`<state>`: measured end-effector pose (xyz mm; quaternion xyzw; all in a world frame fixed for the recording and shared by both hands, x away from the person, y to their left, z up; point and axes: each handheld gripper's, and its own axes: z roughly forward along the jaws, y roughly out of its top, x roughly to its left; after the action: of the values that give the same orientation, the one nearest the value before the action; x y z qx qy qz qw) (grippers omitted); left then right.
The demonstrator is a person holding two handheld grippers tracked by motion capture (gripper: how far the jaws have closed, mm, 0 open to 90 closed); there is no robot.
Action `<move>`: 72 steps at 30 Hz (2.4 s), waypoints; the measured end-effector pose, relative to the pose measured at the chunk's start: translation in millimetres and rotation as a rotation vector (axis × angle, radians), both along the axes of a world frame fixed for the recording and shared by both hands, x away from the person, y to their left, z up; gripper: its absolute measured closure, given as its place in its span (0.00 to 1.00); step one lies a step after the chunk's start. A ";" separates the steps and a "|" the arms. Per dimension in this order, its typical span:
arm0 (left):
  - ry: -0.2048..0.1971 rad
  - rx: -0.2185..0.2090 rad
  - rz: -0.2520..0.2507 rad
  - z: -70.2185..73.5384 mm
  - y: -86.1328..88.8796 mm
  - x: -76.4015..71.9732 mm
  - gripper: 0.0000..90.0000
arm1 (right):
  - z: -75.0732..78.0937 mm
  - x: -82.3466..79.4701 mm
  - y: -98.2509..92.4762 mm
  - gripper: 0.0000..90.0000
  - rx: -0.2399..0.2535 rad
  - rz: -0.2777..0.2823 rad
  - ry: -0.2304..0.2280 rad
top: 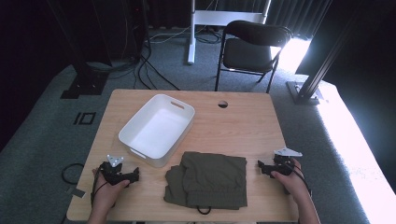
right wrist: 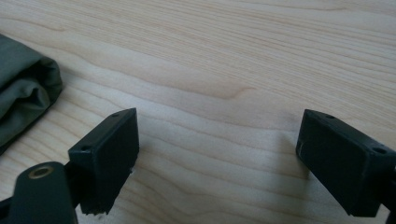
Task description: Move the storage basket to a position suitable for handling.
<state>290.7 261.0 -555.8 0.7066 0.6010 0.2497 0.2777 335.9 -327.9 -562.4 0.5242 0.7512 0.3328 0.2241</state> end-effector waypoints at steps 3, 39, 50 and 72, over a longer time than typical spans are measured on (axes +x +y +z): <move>0.001 0.001 -0.023 0.0 -0.7 -2.2 0.01 | 0.0 0.8 0.4 0.14 -0.001 -0.008 0.000; -0.174 -0.124 -0.128 74.2 -37.6 -10.8 0.01 | 66.4 81.0 97.6 0.22 0.024 0.203 -0.148; -0.176 -0.150 -0.136 75.6 -51.7 -1.9 0.01 | 94.4 113.3 157.2 0.27 0.024 0.317 -0.215; -0.160 -0.151 -0.153 68.6 -56.4 1.8 0.01 | 93.4 188.7 256.3 0.57 0.050 0.466 -0.221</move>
<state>292.4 204.6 -487.2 0.7052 0.5385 0.2373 0.3955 524.5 -71.6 -469.0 0.3030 0.8141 0.4492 0.2090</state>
